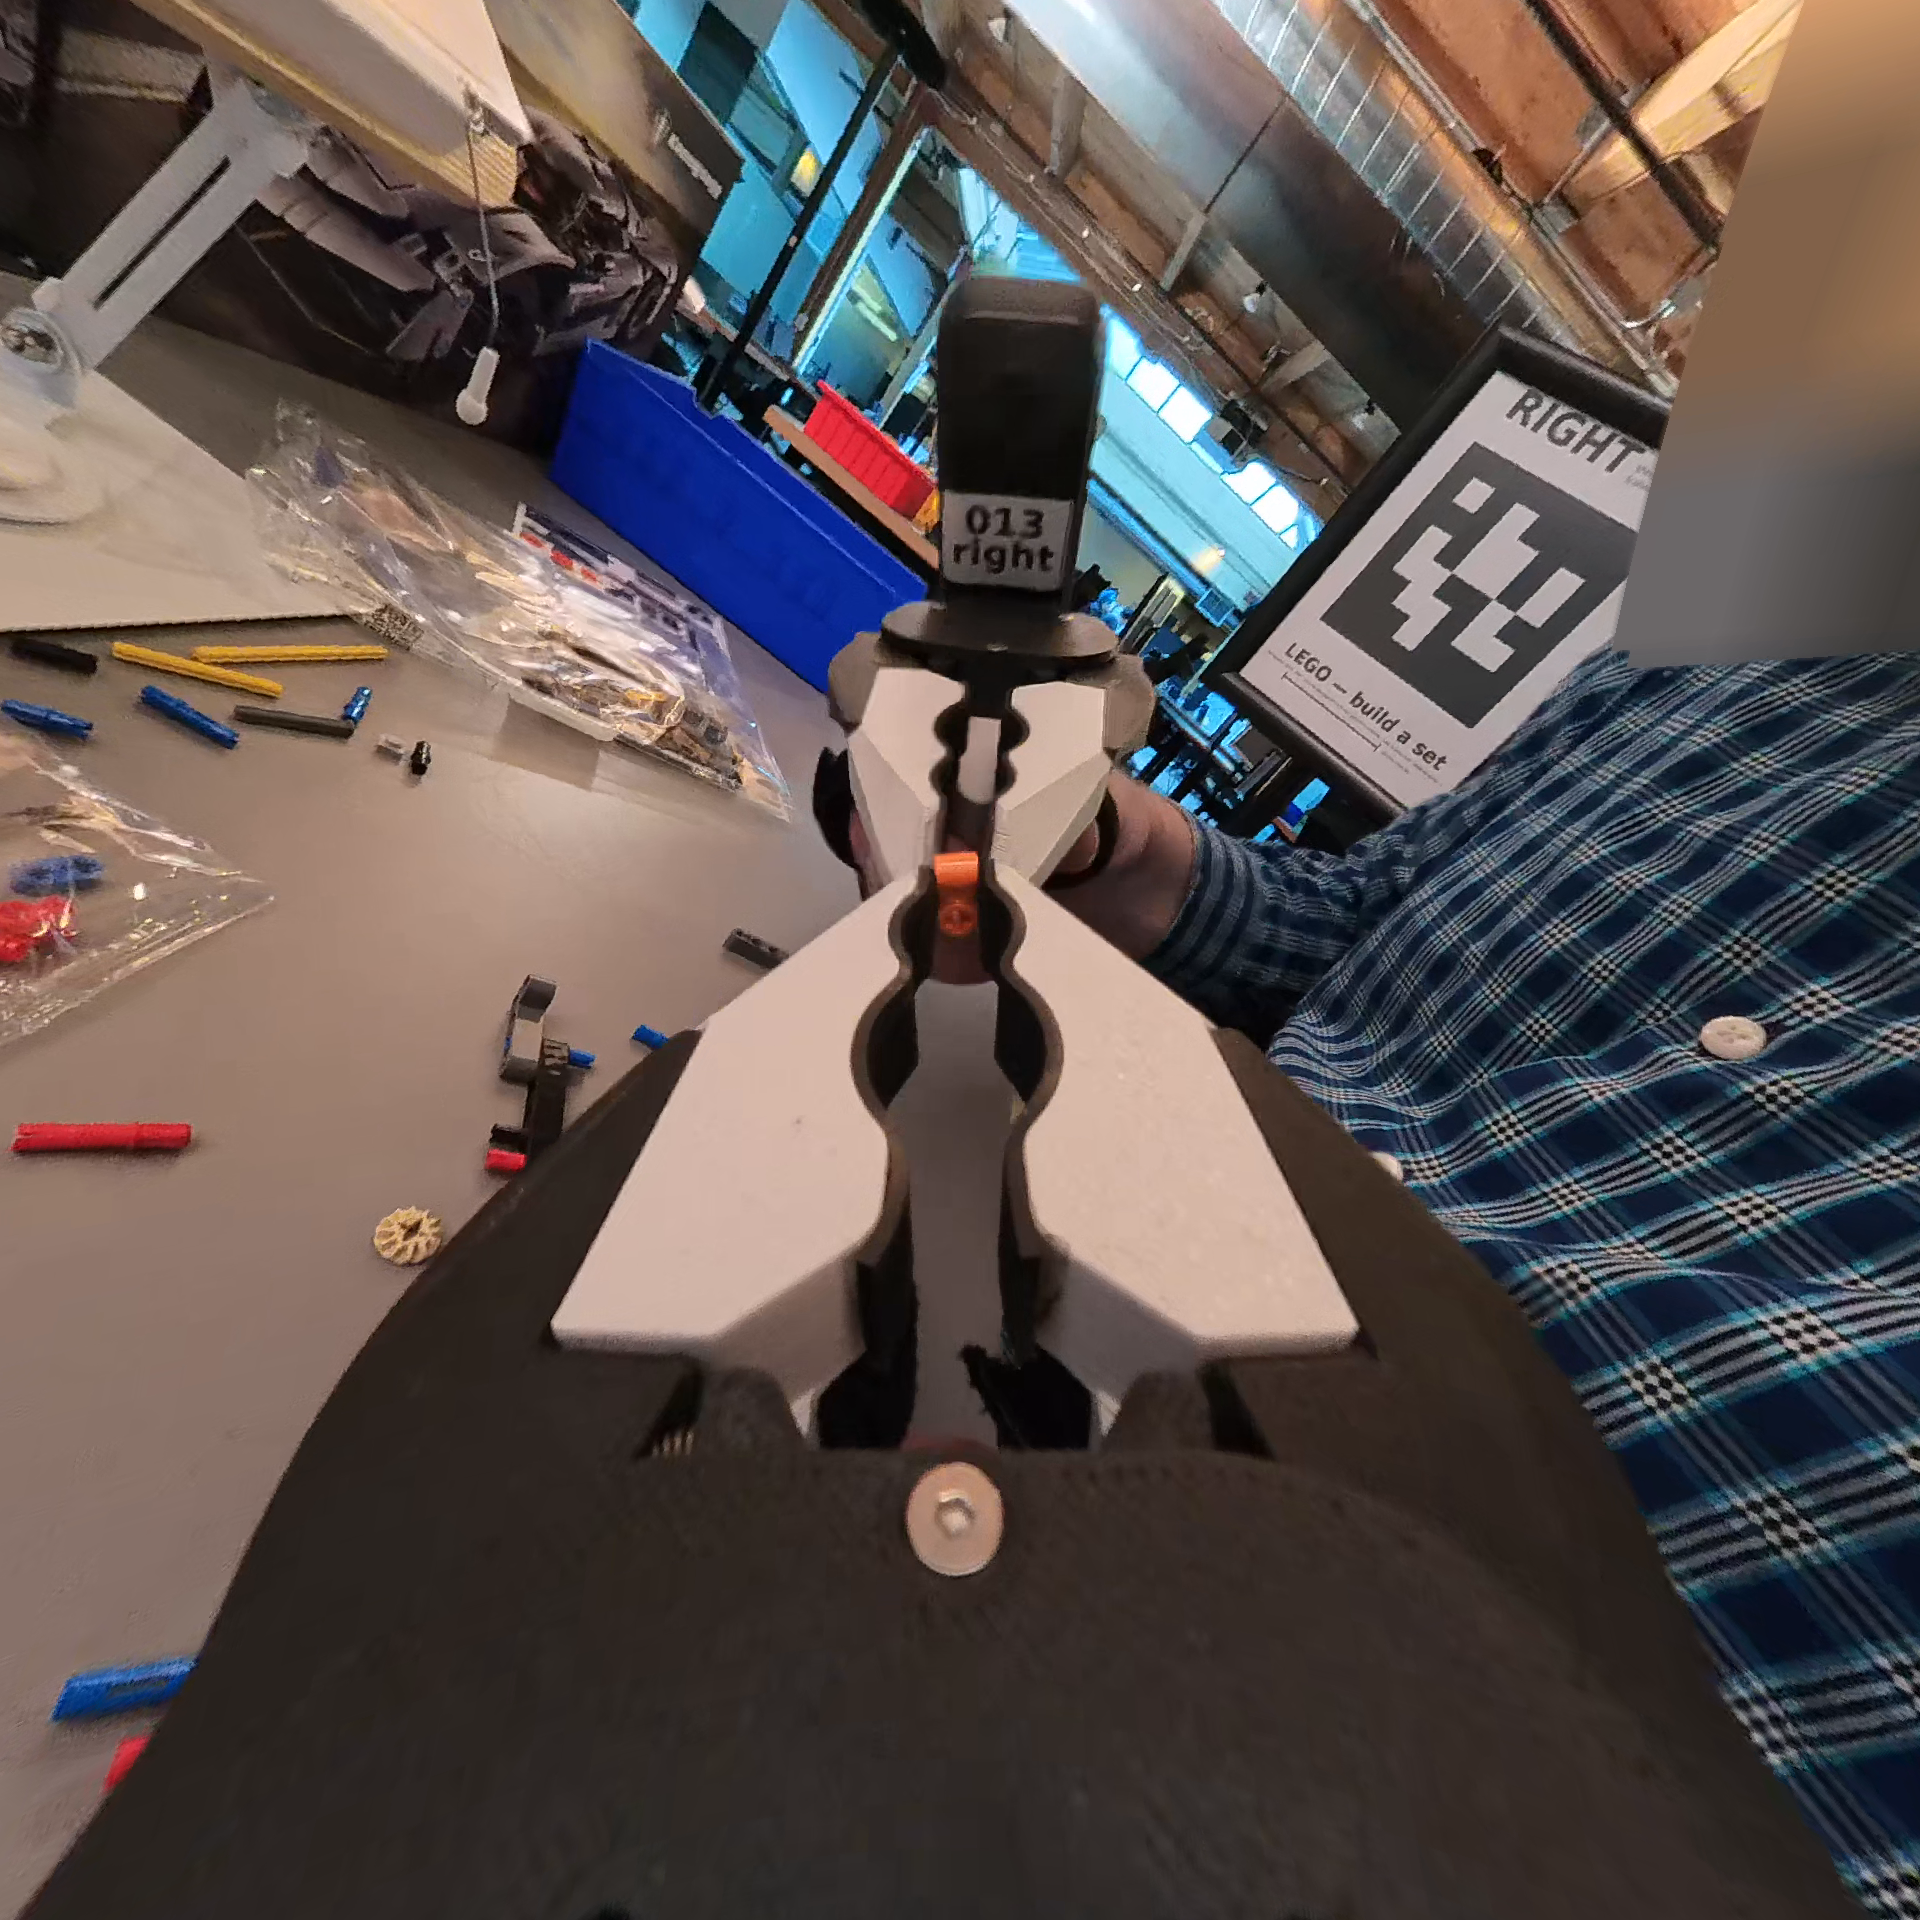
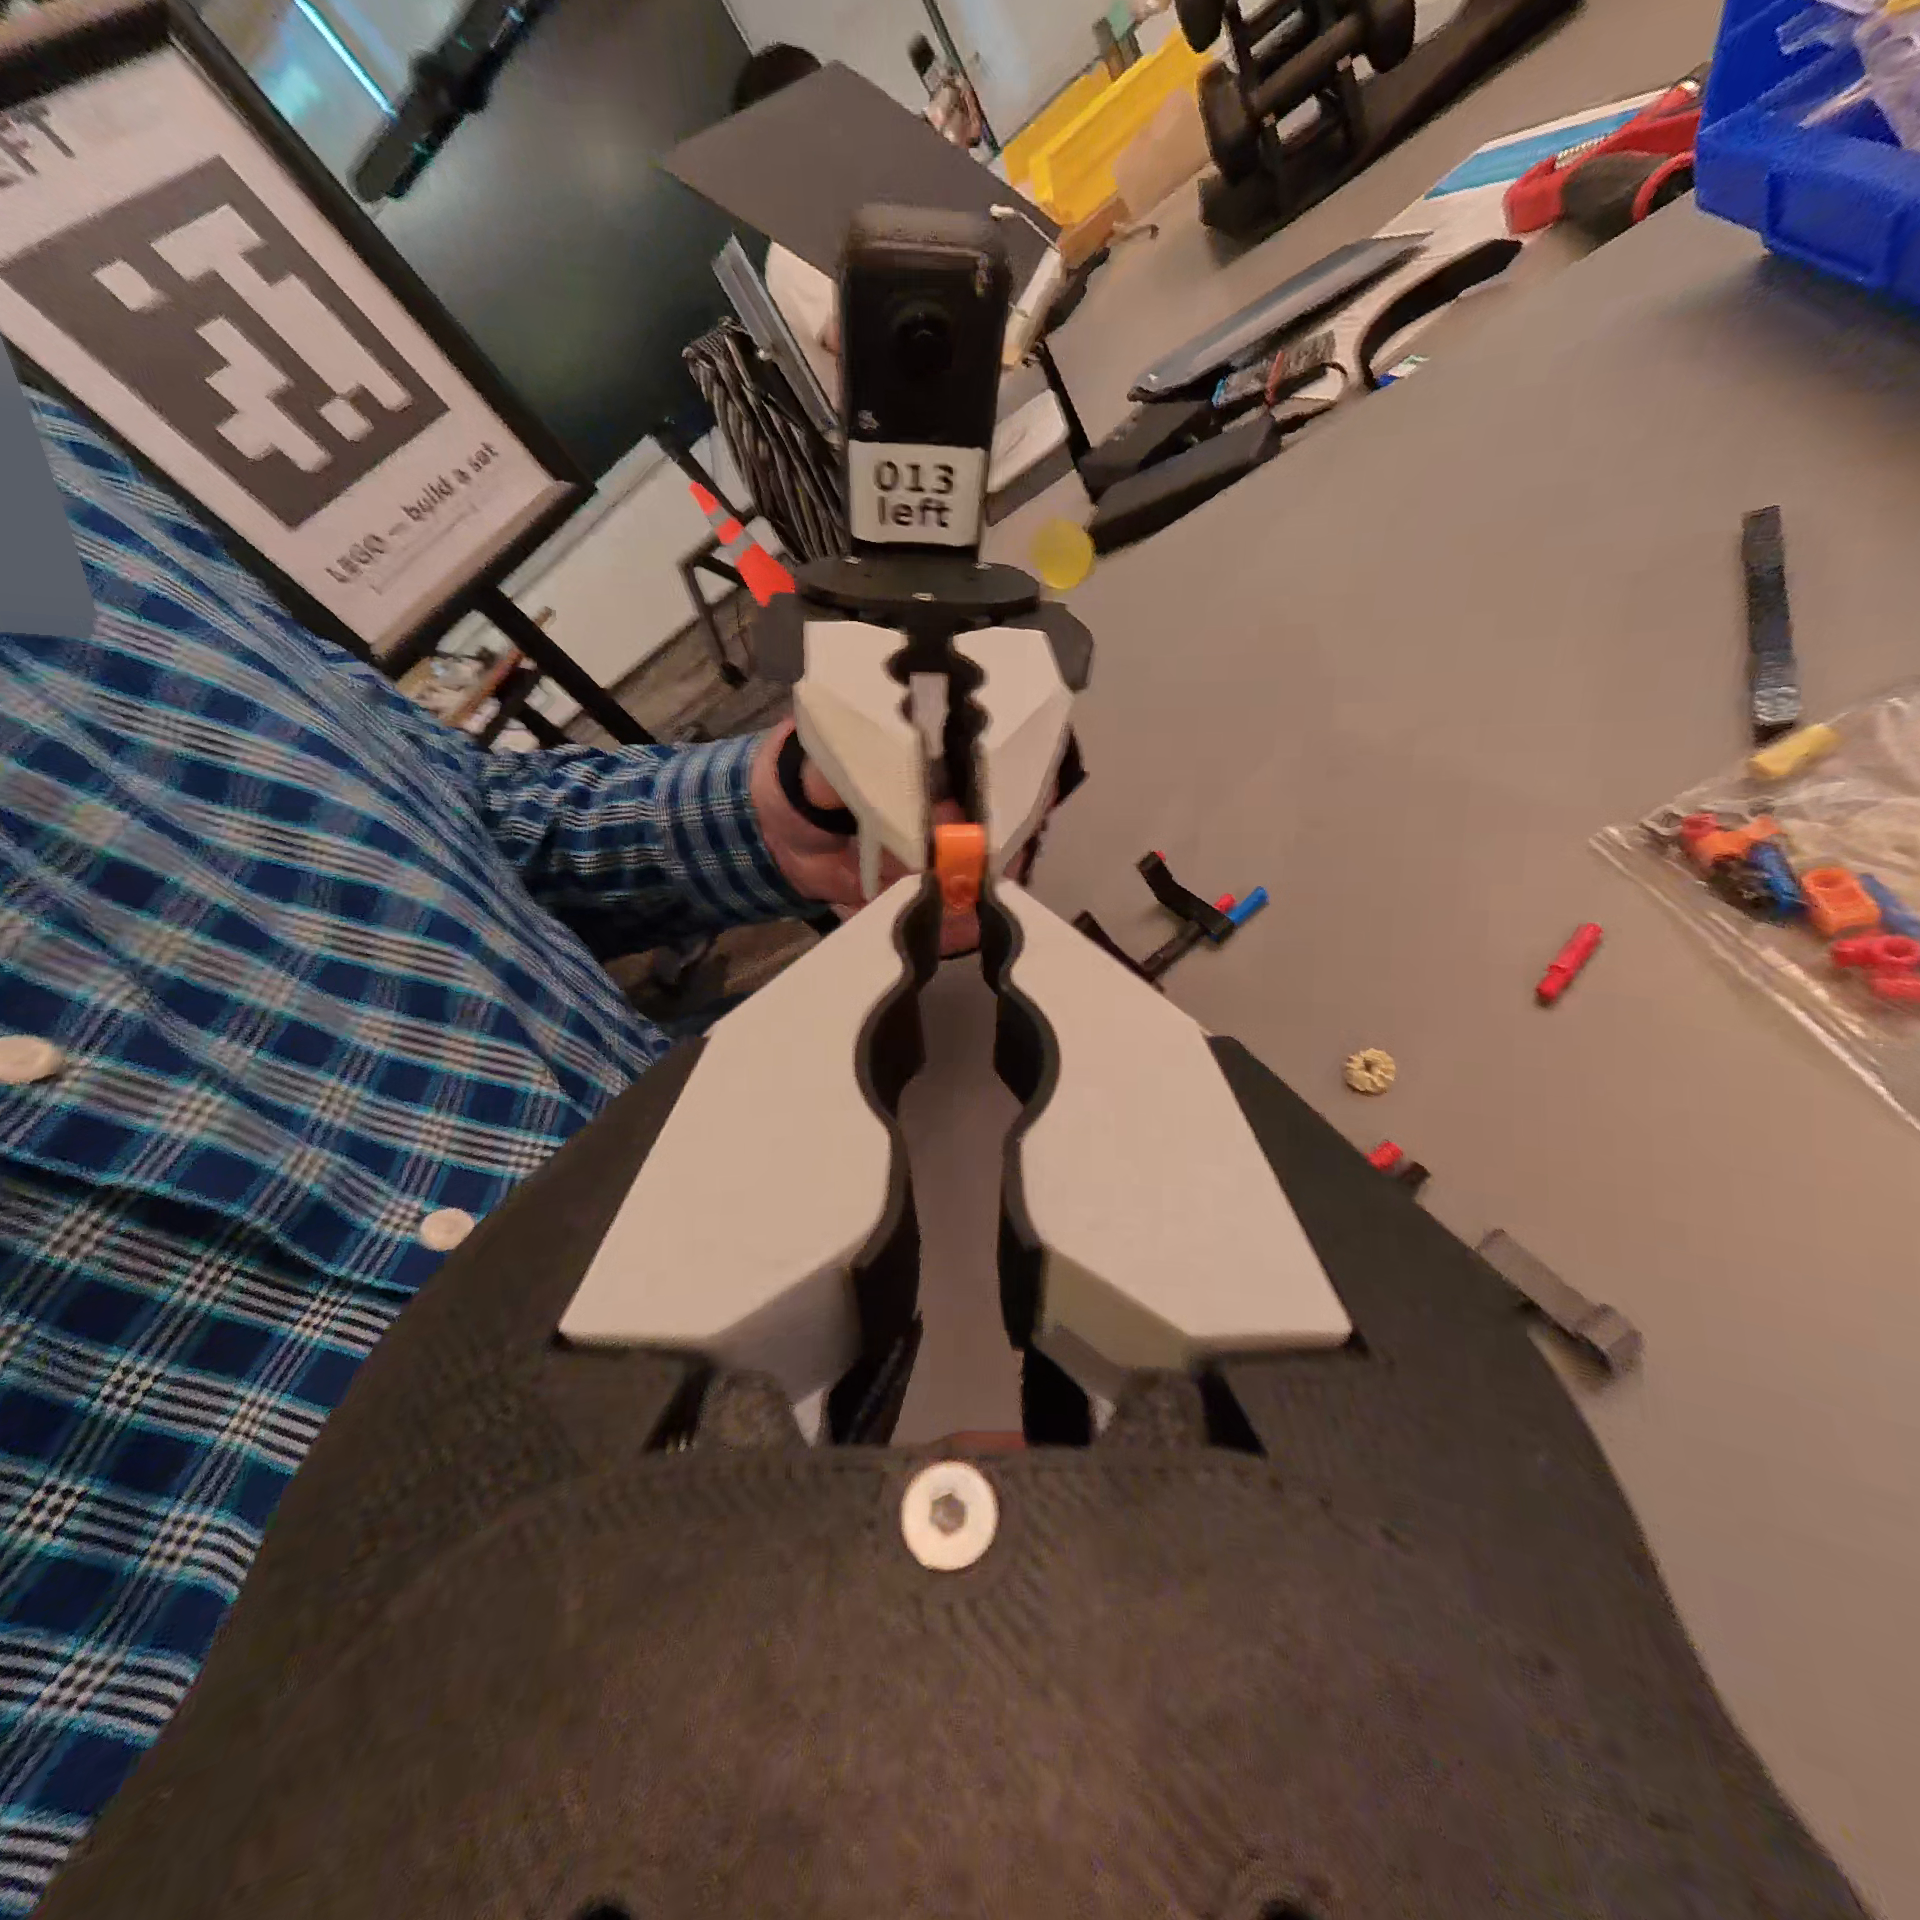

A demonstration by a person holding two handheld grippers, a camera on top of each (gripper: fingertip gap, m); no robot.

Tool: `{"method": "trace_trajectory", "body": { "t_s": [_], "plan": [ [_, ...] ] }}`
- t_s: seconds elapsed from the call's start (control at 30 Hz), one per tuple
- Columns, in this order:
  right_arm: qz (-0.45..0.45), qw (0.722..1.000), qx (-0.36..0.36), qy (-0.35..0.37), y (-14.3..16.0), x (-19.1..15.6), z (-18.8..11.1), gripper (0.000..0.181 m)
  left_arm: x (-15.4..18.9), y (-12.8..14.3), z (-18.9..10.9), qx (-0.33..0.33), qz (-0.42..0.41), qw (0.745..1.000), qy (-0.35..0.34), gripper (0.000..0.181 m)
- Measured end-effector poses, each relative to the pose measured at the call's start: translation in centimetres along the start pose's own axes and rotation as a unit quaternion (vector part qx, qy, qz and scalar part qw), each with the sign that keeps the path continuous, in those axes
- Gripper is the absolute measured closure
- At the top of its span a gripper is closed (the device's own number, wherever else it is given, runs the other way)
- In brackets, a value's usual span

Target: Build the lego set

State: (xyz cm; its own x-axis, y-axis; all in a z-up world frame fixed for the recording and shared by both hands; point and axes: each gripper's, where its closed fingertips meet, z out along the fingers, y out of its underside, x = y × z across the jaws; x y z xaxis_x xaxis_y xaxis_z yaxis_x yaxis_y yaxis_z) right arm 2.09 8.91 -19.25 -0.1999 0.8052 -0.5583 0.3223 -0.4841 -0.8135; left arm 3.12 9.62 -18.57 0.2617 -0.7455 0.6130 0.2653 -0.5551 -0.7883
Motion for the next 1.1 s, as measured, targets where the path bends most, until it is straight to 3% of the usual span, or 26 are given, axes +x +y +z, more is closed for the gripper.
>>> {"method": "trace_trajectory", "body": {
  "t_s": [0.73, 1.0, 1.1],
  "plan": [
    [0.001, 0.996, 0.029, 0.079, -0.1, 2.0, -1.3, 0.177, -1.7, -0.4, 0.3, 0.005, -0.003, 0.999, -0.046, 0.17],
    [-0.003, 0.991, 0.02, 0.135, 0.5, 3.6, -2.7, 0.177, -4.0, 0.3, -0.8, -0.043, 0.027, 0.991, -0.122, 0.167],
    [-0.001, 0.986, 0.009, 0.164, 1.2, 4.4, -3.4, 0.177, -5.4, 1.1, -2.1, -0.108, 0.078, 0.973, -0.188, 0.157]
  ]
}}
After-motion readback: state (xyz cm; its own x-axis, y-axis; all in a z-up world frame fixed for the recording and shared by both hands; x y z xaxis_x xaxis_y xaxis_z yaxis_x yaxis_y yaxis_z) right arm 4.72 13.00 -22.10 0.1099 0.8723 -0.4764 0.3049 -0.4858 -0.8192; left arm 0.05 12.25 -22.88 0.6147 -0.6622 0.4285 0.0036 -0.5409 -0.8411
